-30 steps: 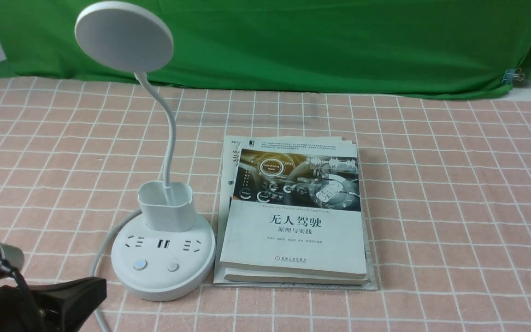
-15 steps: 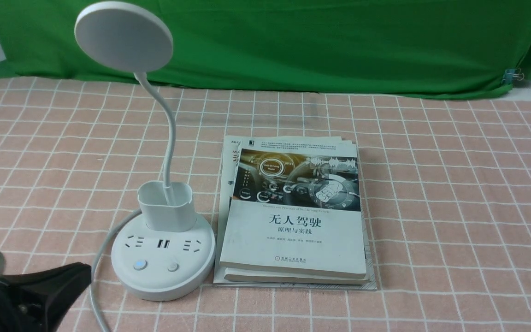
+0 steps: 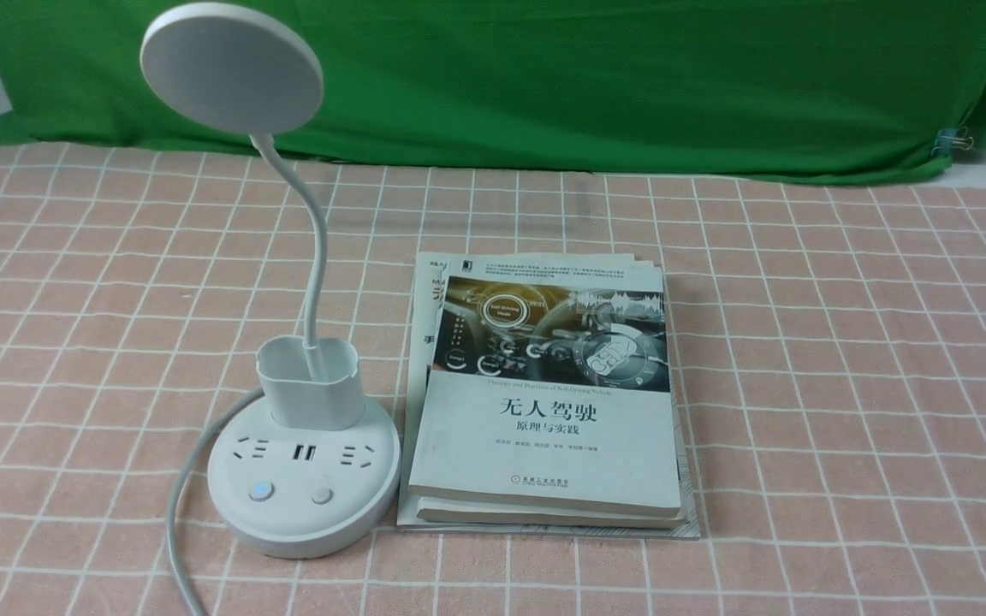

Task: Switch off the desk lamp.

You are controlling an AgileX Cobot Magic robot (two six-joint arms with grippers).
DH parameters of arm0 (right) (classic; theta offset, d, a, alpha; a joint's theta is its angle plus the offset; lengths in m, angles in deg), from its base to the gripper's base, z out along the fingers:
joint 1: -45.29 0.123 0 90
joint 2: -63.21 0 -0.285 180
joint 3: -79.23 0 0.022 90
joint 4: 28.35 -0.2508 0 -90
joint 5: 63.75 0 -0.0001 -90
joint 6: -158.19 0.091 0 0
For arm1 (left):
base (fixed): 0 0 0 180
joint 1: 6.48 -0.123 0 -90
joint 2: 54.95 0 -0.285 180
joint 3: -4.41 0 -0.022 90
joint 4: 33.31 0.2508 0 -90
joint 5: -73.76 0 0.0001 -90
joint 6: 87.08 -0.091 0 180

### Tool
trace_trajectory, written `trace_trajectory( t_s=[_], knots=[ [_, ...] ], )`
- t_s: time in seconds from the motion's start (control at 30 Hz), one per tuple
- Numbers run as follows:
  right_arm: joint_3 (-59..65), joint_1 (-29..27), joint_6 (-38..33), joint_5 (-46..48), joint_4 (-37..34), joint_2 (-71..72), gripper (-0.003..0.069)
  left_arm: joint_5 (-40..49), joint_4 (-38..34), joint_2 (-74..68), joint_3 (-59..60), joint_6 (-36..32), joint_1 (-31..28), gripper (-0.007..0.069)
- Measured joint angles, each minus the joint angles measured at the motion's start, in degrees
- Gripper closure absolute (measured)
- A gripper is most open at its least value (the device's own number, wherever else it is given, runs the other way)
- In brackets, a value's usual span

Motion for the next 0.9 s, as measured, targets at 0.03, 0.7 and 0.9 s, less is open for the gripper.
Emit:
trace_trajectory(
  t_s=[0.03,0.7,0.9],
  knots=[
    [0.0,0.0,0.0,0.0,0.0,0.0,0.0419,0.6,-0.3,0.1,0.0,-0.1,0.0,0.0621],
    [0.0,0.0,0.0,0.0,0.0,0.0,0.0419,5.2,-0.8,0.2,0.1,-0.3,-0.1,0.0621],
    [0.0,0.0,0.0,0.0,0.0,0.0,0.0419,5.2,-0.8,0.2,0.1,-0.3,-0.1,0.0621]
  ],
)
